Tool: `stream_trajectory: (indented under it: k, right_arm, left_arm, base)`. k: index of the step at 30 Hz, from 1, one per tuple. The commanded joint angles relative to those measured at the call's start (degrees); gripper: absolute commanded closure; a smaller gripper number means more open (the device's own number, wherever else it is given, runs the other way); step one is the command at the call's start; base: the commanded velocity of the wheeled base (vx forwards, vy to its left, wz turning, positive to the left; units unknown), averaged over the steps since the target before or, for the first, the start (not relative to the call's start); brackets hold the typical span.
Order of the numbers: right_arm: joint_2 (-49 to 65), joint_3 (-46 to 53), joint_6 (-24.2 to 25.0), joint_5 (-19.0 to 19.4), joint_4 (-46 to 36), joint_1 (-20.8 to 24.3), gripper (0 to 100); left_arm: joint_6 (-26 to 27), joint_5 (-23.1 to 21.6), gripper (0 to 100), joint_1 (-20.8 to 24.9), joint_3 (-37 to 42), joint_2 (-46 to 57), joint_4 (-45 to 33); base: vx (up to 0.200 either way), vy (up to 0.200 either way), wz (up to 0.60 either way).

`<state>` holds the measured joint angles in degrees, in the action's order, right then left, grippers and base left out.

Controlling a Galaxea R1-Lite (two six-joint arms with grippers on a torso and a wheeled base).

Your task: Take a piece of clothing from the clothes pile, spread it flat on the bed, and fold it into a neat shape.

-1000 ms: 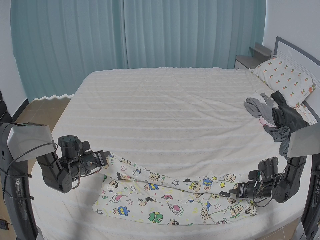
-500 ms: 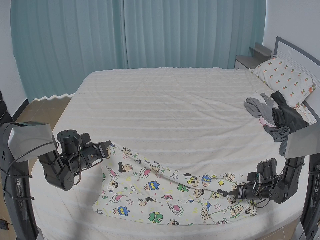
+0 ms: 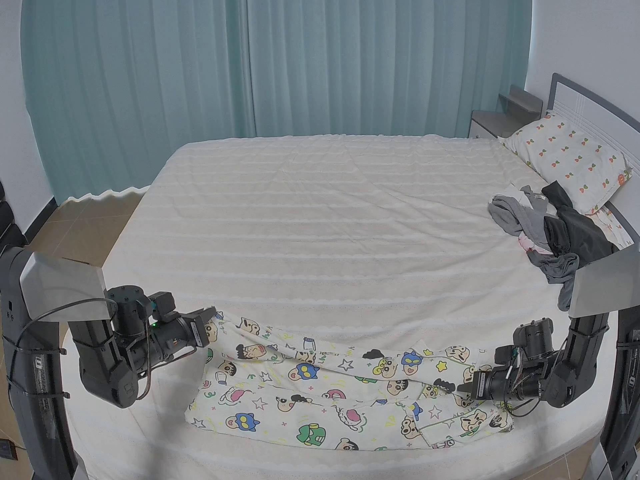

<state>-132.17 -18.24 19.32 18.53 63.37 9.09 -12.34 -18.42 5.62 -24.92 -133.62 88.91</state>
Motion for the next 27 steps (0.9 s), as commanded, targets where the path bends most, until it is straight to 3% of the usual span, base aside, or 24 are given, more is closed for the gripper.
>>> stream_trajectory:
  k: [1,12,27]
  right_arm:
    - [0.07,0.13,0.01,0.02,0.0,-0.13,100]
    - [-0.02,0.75,0.01,0.02,0.0,0.13,100]
    - [0.51,1.1,0.1,0.02,0.0,-0.04,100]
  left_arm:
    - [1.7,-0.12,100,-0.87,4.88,-2.08,1.09]
    - [6.71,-0.04,100,-1.31,11.91,-5.33,1.09]
    - [12.69,0.84,100,-2.28,11.03,-10.34,1.09]
  base:
    - [0.0,0.0,0.0]
    - [0.0,0.0,0.0]
    - [0.0,0.0,0.0]
